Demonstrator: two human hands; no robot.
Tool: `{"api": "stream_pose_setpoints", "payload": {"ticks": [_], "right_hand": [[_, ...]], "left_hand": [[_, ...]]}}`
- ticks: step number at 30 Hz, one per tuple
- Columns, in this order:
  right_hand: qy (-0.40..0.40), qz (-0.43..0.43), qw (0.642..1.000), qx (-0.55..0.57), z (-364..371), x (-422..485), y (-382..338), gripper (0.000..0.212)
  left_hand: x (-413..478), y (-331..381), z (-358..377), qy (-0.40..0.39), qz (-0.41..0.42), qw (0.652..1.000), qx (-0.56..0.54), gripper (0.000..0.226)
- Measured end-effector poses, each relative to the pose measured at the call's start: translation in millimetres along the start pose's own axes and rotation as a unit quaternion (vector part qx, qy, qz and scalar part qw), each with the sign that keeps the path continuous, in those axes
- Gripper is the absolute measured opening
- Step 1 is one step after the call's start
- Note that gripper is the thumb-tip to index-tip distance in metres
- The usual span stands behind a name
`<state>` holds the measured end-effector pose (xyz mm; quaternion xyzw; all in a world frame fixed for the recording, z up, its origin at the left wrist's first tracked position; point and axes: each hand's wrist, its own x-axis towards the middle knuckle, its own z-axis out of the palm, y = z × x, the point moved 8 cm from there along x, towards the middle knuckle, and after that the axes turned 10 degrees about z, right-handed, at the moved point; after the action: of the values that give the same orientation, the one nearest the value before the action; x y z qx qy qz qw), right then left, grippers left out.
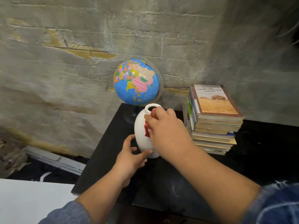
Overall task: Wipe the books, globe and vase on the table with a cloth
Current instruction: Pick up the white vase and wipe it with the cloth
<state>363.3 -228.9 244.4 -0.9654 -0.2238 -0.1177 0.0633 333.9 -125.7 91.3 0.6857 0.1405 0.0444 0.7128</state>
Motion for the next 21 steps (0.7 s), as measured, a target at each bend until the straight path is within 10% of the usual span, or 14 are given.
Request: {"api": "stream_pose_setpoints", "payload": {"ticks": [10, 16, 21], "right_hand": [[-0.047, -0.030, 0.984, 0.168, 13.5, -43.8, 13.8, 0.035], [0.064, 0.054, 0.972, 0.221, 3.7, -45.2, 52.4, 0.034], [0.062, 0.017, 0.995, 0.071, -1.1, -16.3, 19.7, 0.045]], "left_hand": [[20.2, 40.7, -9.8, 0.018, 0.152, 0.972, 0.180, 0.061], [38.5, 134.7, 11.8, -0.025, 0.398, 0.865, 0.305, 0.066], [51.3, 142.0, 23.3, -0.072, 0.440, 0.804, 0.393, 0.057]]}}
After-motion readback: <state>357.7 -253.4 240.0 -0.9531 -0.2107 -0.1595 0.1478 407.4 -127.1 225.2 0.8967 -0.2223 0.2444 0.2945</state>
